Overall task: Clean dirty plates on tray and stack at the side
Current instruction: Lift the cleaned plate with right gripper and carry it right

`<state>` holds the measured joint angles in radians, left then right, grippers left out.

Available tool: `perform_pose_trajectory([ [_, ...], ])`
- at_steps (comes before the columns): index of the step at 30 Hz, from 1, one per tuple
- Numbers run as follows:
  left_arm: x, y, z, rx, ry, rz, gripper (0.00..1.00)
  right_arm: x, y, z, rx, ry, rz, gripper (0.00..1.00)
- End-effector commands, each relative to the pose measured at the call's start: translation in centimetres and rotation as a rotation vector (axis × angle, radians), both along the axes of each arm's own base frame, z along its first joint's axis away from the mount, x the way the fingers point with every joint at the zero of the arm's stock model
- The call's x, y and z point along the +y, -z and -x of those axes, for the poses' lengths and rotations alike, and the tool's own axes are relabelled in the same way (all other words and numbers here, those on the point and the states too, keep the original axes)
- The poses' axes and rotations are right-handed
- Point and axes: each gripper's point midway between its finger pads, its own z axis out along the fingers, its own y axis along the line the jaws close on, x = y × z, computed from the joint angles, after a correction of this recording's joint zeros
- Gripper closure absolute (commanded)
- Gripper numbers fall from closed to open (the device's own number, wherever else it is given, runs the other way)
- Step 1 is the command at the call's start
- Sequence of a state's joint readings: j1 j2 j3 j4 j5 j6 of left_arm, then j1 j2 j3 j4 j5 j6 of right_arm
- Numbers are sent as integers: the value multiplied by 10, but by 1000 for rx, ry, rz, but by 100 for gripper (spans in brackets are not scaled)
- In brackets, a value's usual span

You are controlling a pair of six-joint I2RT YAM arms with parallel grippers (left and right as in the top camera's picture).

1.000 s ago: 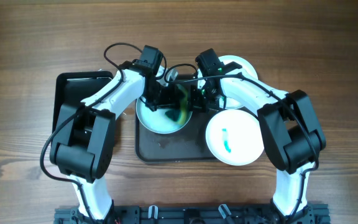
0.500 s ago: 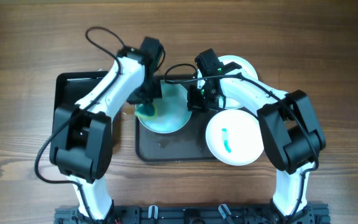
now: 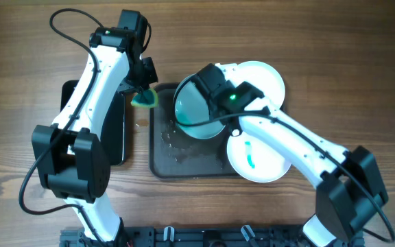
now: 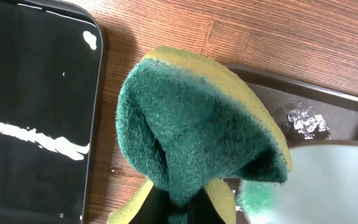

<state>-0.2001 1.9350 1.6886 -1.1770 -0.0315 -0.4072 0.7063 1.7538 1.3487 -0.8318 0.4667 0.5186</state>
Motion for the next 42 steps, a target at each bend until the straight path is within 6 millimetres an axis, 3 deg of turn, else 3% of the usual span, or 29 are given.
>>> perform_pose_trajectory([
  [1, -3, -13, -4, -38, -18, 24, 96, -19, -54, -2, -227, 10, 207, 96],
  [8, -5, -13, -4, -36, -17, 35, 96, -3, -128, 24, -547, -53, 529, 96],
  [11, -5, -13, -4, -39, -16, 36, 96, -2, -149, 30, -640, -42, 625, 96],
  [14, -5, -13, -5, -39, -17, 36, 96, -4, -166, 35, -715, -5, 685, 96],
  [17, -5, -13, -5, -39, -17, 36, 96, -4, -167, 35, -717, -6, 688, 96],
  [19, -5, -13, -5, -39, -17, 36, 96, 0, -157, 33, -675, -33, 645, 96],
  [23, -8, -14, -6, -44, -25, 55, 96, 26, -75, 36, -286, -226, 328, 96],
  [25, -9, -14, -7, -45, -35, 64, 96, 34, -39, 41, -53, -260, 88, 96],
  [28, -9, -14, -6, -45, -34, 63, 96, 22, -20, 32, 170, -187, -237, 96],
  [30, -10, -14, -6, -45, -34, 64, 96, 7, -24, 20, 225, -151, -392, 96],
  [31, -10, -14, -6, -45, -34, 64, 96, -14, -34, 8, 246, -116, -527, 96],
  [33, -10, -14, -6, -45, -34, 64, 96, -61, -41, -8, 242, -1, -642, 96],
  [35, -11, -14, -6, -43, -33, 68, 96, -136, -37, -16, 228, 184, -672, 96],
  [36, -11, -14, -6, -43, -33, 69, 96, -162, -35, -16, 218, 254, -666, 96],
  [38, -11, -14, -6, -43, -33, 71, 96, -253, -21, -3, 180, 579, -565, 96],
  [39, -11, -14, -6, -43, -33, 71, 96, -286, -12, 8, 168, 713, -531, 96],
  [42, -11, -14, -6, -43, -32, 70, 96, -328, 17, 33, 159, 902, -525, 96],
])
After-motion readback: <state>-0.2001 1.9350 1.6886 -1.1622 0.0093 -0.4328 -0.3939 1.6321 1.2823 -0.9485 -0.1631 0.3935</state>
